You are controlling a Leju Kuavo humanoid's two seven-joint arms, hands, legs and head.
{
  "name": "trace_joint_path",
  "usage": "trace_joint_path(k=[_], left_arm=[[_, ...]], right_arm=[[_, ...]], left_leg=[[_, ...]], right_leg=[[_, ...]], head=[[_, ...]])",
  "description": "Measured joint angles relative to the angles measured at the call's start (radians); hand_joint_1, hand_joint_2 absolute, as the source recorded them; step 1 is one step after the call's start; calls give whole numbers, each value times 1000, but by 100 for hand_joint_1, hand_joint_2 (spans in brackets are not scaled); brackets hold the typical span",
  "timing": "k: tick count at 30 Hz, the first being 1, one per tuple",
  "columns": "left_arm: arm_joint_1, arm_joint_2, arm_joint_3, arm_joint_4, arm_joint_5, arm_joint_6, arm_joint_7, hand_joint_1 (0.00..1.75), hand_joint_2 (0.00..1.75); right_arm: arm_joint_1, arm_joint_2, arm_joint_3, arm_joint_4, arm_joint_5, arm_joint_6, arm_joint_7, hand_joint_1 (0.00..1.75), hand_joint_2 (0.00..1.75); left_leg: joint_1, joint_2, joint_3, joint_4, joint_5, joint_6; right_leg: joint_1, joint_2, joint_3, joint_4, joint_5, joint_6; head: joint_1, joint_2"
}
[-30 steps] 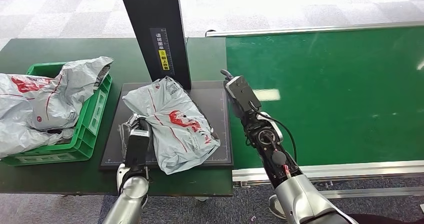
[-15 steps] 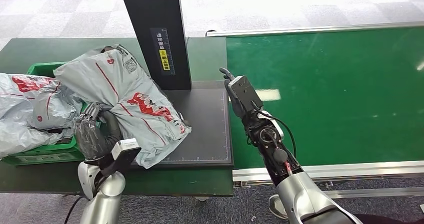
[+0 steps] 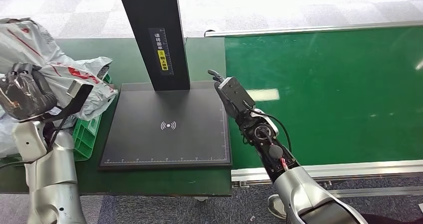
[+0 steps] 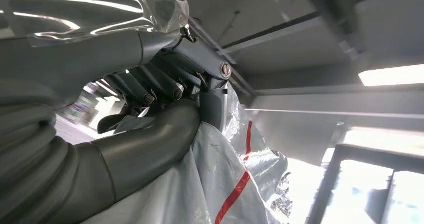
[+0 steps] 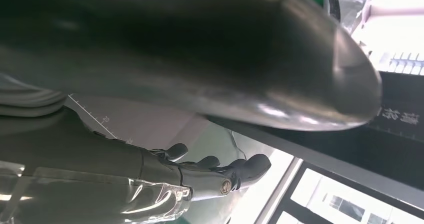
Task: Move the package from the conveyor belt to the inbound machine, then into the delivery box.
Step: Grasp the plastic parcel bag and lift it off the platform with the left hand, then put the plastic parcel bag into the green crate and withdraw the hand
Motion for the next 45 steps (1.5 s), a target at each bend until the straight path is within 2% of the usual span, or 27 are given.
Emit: trace_joint_path(k=[3, 5, 8, 10, 12, 15, 20, 24, 31, 35, 37, 38, 40, 42, 45], left_arm=[[-47, 106, -4, 134, -53, 0, 165, 175, 175], [-88, 181, -34, 265, -71, -2, 321, 175, 175], [-154, 294, -146, 487, -75, -48, 600, 175, 175], [-184, 358, -225, 601, -75, -110, 718, 175, 175], [-199, 405, -280, 683, -75, -163, 774, 175, 175], [-207, 454, -334, 764, -76, -202, 809, 175, 175], [-216, 491, -377, 831, -76, -222, 822, 175, 175], [-225, 494, -385, 860, -74, -264, 838, 138, 175], [-221, 475, -385, 878, -74, -228, 838, 138, 175], [-221, 471, -385, 883, -73, -220, 834, 0, 175], [-218, 467, -383, 885, -60, -167, 797, 0, 175], [-215, 461, -378, 884, -41, -119, 754, 0, 175], [-196, 440, -350, 850, 17, -31, 613, 0, 175], [-167, 402, -290, 762, 65, 0, 416, 0, 175], [-142, 314, -140, 585, 105, 3, 62, 0, 175]], right_arm=[[0, -8, 21, 7, -10, -1, 1, 0, 0], [0, -17, 30, 9, -18, -2, 2, 0, 0], [4, -30, 42, 9, -26, -3, 8, 0, 0], [9, -36, 49, 8, -28, -3, 17, 0, 0], [14, -40, 54, 7, -29, -3, 24, 0, 0], [21, -46, 62, 1, -30, -3, 32, 0, 0], [24, -51, 68, -4, -31, -3, 37, 0, 0], [25, -53, 74, -11, -31, -3, 42, 0, 0], [32, -56, 80, -37, -33, -3, 54, 0, 0], [35, -59, 81, -45, -33, -4, 56, 0, 0], [39, -62, 82, -51, -33, -5, 57, 0, 0], [41, -63, 83, -55, -33, -6, 58, 0, 0], [48, -66, 83, -66, -33, -10, 58, 0, 0], [53, -68, 85, -75, -33, -14, 60, 0, 0], [54, -70, 88, -79, -36, -17, 60, 0, 0]], left_leg=[[0, 0, 0, 0, 0, 0], [0, 1, 0, 0, 0, 0], [0, 1, 0, 0, 0, 0], [0, 2, 0, 0, 0, 0], [0, 4, 0, 0, 0, 0], [0, 4, 0, 0, -1, -1], [0, 4, 0, 0, -1, -1], [0, 4, 0, 0, -1, -1], [0, 3, 0, 0, -1, -1], [0, 3, 0, 0, -1, -1], [0, 2, 1, 0, -1, -1], [0, 2, 1, 0, -1, -1], [0, 2, 1, 0, -1, -1], [0, 2, 0, 0, -1, -1], [0, 2, 0, 0, -1, -1]], right_leg=[[0, 0, -1, 0, 0, 0], [0, 1, -1, 0, 0, 0], [0, 1, -1, 0, 0, 0], [0, 2, -1, 0, 0, 0], [0, 4, -1, 0, 0, 0], [0, 4, -2, 0, 0, 0], [0, 4, -2, 0, 0, 0], [0, 4, -1, 0, 0, -1], [0, 4, -1, 0, 0, -1], [0, 4, -1, 0, 0, -1], [0, 4, -1, 0, 0, 0], [0, 3, -1, 0, 0, 0], [0, 3, -1, 0, 0, 0], [0, 2, -1, 0, 0, 0], [0, 3, -1, -1, 0, 0]], head=[[0, 0], [0, 0], [0, 0], [0, 0], [0, 0], [0, 0], [0, 0], [0, 0], [0, 0], [0, 0], [0, 0], [0, 0], [0, 0], [0, 0], [1, 0]])
